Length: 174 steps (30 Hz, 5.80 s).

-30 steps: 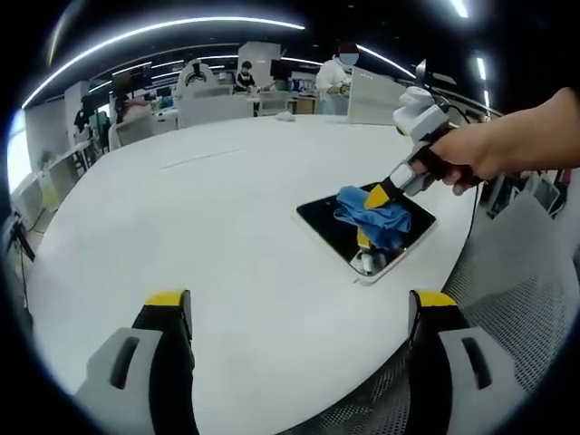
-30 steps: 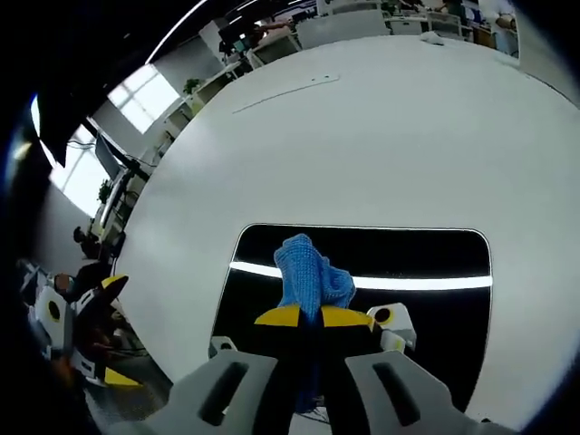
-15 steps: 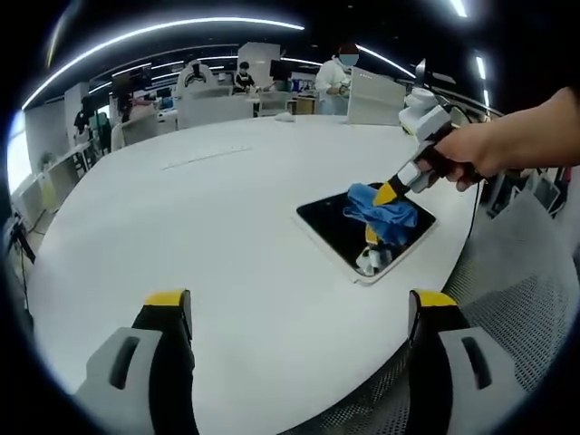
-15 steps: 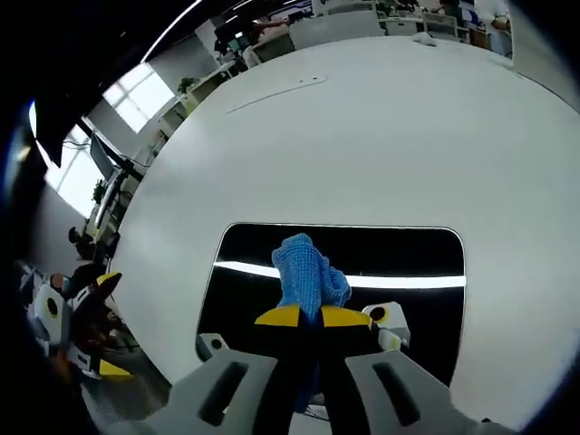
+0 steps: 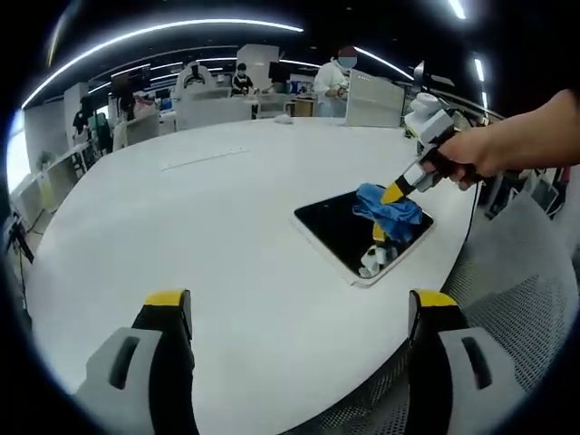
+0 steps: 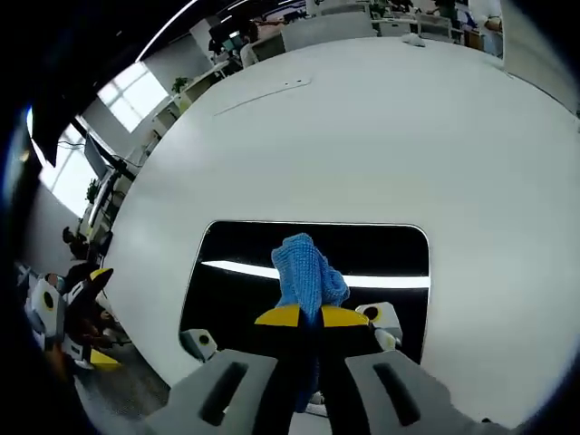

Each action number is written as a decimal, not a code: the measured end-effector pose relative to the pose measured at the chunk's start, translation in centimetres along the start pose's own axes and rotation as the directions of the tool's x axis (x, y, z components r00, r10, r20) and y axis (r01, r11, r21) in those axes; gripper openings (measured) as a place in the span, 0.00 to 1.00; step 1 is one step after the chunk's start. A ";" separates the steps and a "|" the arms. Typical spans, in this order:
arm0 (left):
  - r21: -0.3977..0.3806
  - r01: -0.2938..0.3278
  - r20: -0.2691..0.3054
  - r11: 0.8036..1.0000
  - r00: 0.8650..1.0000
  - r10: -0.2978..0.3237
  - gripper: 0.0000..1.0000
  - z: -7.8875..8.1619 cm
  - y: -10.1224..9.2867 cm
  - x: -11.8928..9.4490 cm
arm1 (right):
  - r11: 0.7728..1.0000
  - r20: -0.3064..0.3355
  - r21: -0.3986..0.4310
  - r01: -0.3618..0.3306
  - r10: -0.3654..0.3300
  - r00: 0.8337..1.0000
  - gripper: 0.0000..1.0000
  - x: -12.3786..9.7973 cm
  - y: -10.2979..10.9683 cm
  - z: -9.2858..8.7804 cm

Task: Wipe the mirror surface with the cleaning cloth until all visible marks leave the cleaned area.

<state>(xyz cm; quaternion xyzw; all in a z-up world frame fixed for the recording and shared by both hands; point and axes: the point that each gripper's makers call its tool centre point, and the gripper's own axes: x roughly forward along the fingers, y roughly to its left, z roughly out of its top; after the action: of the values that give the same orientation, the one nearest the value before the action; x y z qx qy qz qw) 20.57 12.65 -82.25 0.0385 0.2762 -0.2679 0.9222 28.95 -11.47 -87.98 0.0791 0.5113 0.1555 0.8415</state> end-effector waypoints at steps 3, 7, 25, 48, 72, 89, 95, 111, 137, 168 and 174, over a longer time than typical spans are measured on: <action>0.003 0.006 -0.003 1.000 1.000 -0.006 0.99 0.0 -0.1 0.0 | 1.000 -0.001 0.001 0.009 -0.009 1.000 0.00 -0.5 -0.5 -0.2; 0.012 0.013 -0.005 1.000 1.000 -0.013 0.99 0.0 -0.3 0.1 | 1.000 -0.001 0.012 0.027 -0.027 1.000 0.00 -1.1 -1.6 -0.3; 0.011 -0.006 -0.002 1.000 1.000 0.006 0.99 -0.1 0.4 -0.2 | 0.997 -0.006 0.001 0.079 -0.079 0.997 0.00 -2.7 -3.8 -0.9; 0.008 -0.011 0.004 1.000 1.000 0.011 0.99 -0.1 0.7 -0.3 | 0.990 0.027 0.041 0.134 -0.136 0.990 0.00 -3.7 -6.7 -1.0; 0.001 -0.010 -0.015 1.000 1.000 0.010 0.99 -0.5 0.5 -0.2 | 0.983 0.086 0.086 0.161 -0.169 0.982 0.00 -3.9 -6.0 -1.6; 0.005 -0.010 -0.020 1.000 1.000 0.010 0.99 -0.6 0.4 -0.2 | 0.985 0.078 0.086 0.152 -0.159 0.984 0.00 -5.0 -5.5 -3.9; 0.010 -0.001 -0.022 1.000 1.000 0.002 0.99 -0.6 0.2 -0.2 | 0.985 0.074 0.101 0.141 -0.148 0.986 0.00 -5.1 -5.8 -4.7; 0.023 0.007 -0.022 1.000 1.000 -0.007 0.99 -0.5 0.0 -0.2 | 0.982 0.040 0.136 0.128 -0.135 0.990 0.00 -5.4 -5.1 -5.8; 0.013 0.003 -0.018 1.000 1.000 -0.003 0.99 -0.5 0.1 -0.2 | 0.991 0.014 0.109 0.082 -0.084 0.996 0.00 -3.2 -0.3 -5.4; 0.011 0.021 -0.029 1.000 0.999 -0.021 0.99 -0.8 -0.3 -0.2 | 0.998 -0.016 0.060 0.016 -0.015 1.000 0.00 -0.6 7.0 -5.2; 0.011 0.026 -0.031 1.000 0.999 -0.026 0.99 -0.9 -0.4 -0.2 | 0.998 -0.021 0.059 0.001 0.000 1.000 0.00 -0.5 8.5 -5.2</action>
<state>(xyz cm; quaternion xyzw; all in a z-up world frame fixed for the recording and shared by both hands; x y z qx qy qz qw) 19.76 12.62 -82.88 0.0443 0.2895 -0.2807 0.9140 22.56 -3.77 -87.52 0.1020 0.5246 0.1411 0.8334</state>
